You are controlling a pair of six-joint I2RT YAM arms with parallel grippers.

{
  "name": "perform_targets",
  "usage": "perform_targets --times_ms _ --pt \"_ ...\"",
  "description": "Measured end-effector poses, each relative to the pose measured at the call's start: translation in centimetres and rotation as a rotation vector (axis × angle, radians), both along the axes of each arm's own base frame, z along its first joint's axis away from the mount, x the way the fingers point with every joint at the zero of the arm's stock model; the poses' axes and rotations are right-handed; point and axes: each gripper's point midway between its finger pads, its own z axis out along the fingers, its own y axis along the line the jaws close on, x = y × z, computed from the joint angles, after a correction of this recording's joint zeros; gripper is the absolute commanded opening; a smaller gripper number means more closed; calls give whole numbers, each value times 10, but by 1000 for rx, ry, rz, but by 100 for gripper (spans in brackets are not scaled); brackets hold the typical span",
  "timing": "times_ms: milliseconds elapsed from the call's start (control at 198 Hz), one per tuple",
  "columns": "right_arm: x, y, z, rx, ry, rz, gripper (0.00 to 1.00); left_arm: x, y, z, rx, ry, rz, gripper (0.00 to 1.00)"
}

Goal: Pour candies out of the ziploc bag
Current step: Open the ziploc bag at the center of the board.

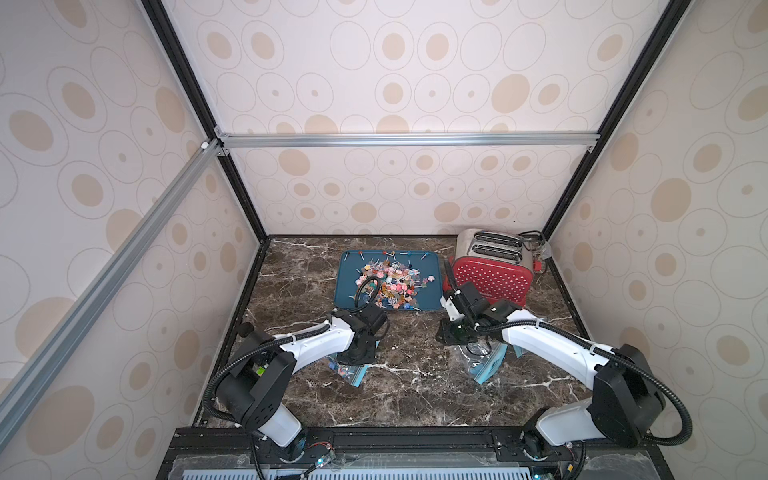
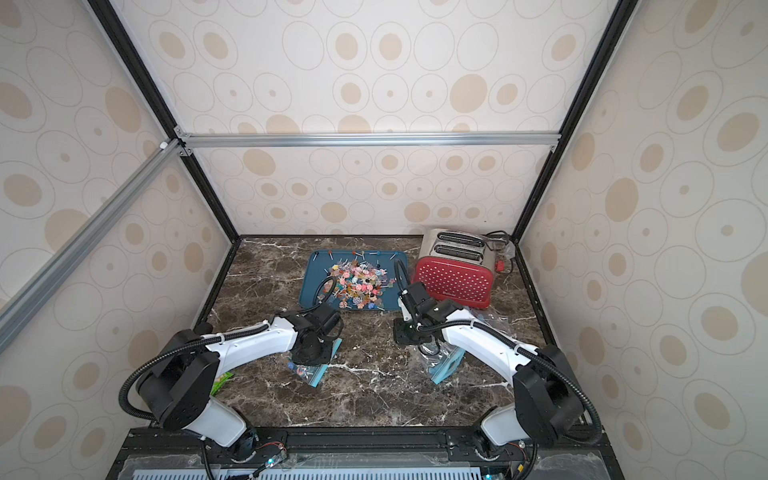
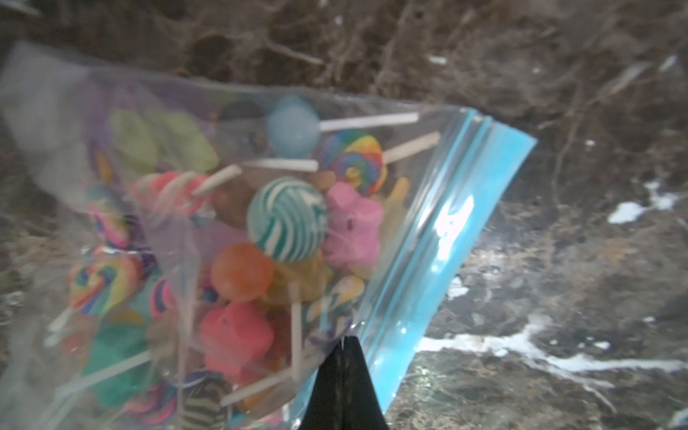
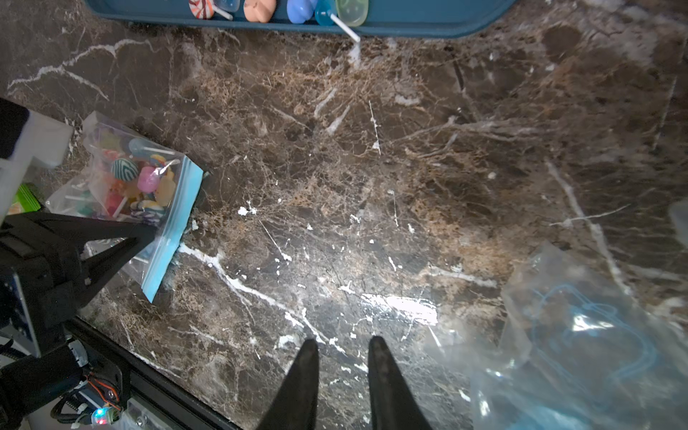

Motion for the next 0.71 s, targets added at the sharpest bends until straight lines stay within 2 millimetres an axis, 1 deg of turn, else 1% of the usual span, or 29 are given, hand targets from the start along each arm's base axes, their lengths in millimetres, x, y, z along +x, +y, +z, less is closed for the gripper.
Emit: perform_targets --times_ms 177,338,469,585,706 --pt "0 0 0 1 0 0 27 4 14 2 75 -30 27 0" --pt "0 0 0 1 1 1 27 6 14 2 81 -34 30 0" --pt "0 0 0 1 0 1 27 6 4 4 26 -32 7 0" --pt "0 0 0 -1 2 2 29 6 -10 18 -58 -50 -41 0" --pt "-1 -1 -1 -4 6 2 30 5 -20 36 -132 -81 -100 8"
